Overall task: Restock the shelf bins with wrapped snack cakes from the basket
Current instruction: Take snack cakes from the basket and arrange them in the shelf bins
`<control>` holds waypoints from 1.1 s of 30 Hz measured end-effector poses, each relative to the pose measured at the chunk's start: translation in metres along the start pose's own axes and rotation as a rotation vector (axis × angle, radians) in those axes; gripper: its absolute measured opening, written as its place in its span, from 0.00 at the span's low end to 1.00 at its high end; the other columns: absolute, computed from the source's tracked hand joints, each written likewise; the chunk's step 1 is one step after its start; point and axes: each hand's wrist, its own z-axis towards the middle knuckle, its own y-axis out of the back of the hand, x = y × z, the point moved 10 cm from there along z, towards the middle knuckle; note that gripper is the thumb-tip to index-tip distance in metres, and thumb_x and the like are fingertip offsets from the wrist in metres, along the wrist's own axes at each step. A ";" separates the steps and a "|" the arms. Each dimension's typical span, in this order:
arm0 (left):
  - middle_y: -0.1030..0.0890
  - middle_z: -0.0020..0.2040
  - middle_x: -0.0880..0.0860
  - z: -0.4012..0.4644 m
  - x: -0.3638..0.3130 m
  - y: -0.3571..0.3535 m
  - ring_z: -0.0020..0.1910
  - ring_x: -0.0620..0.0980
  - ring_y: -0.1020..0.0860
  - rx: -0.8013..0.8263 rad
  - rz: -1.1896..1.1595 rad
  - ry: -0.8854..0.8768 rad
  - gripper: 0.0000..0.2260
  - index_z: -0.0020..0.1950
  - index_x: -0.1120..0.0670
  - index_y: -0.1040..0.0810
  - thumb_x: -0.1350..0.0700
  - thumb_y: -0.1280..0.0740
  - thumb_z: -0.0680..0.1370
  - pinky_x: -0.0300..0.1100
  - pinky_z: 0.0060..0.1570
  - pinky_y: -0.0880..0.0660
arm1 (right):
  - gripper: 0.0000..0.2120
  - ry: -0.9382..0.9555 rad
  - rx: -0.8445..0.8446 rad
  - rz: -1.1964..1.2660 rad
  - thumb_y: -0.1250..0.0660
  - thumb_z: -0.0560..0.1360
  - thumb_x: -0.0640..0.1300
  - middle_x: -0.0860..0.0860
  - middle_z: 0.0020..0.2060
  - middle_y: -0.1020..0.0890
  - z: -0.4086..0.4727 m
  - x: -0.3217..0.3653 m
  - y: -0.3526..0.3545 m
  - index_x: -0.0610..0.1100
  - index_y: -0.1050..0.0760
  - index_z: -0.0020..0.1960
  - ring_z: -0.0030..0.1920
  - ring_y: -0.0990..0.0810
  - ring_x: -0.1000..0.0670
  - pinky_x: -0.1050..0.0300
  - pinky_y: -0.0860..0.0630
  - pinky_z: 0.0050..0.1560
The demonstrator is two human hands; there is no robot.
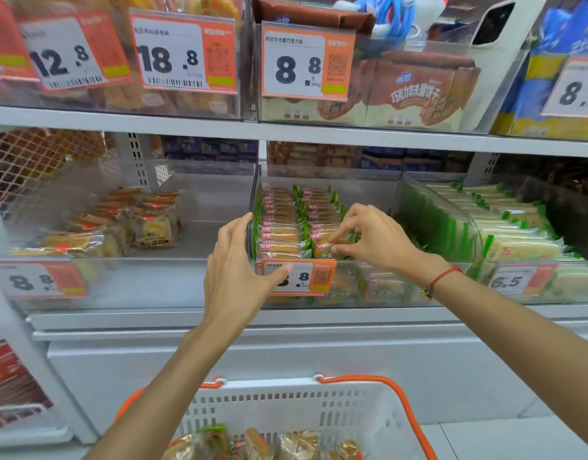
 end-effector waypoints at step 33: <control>0.23 0.60 0.44 -0.191 0.189 -0.060 0.59 0.48 0.25 0.850 0.424 0.291 0.07 0.56 0.44 0.23 0.51 0.37 0.80 0.42 0.49 0.29 | 0.12 -0.062 0.877 0.157 0.38 0.78 0.45 0.51 0.54 0.20 -0.183 0.051 -0.269 0.47 0.23 0.60 0.53 0.23 0.49 0.57 0.27 0.50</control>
